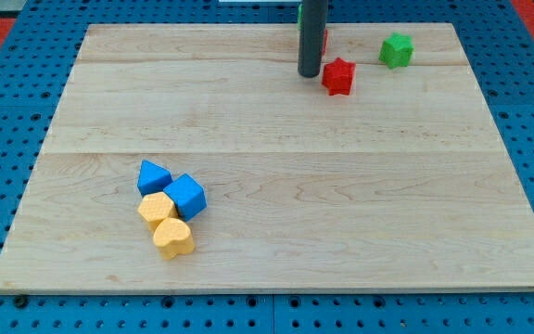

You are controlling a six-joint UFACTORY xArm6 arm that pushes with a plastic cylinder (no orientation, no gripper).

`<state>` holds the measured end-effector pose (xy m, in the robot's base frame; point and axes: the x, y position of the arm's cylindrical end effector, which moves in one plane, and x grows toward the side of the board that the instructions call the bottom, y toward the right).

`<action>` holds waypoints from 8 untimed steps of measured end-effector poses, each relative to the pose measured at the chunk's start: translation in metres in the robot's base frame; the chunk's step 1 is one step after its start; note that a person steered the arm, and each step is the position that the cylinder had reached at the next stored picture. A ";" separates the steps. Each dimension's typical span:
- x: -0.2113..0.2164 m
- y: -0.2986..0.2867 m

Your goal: Move the green star diagonally to the red star

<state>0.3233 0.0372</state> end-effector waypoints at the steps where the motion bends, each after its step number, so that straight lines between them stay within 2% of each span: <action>1: 0.032 0.087; 2: 0.019 0.169; 3: -0.023 0.230; 4: -0.057 0.200; 5: -0.055 0.134; 6: -0.090 0.154; 7: -0.129 0.102; 8: -0.132 0.090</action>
<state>0.1913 0.1275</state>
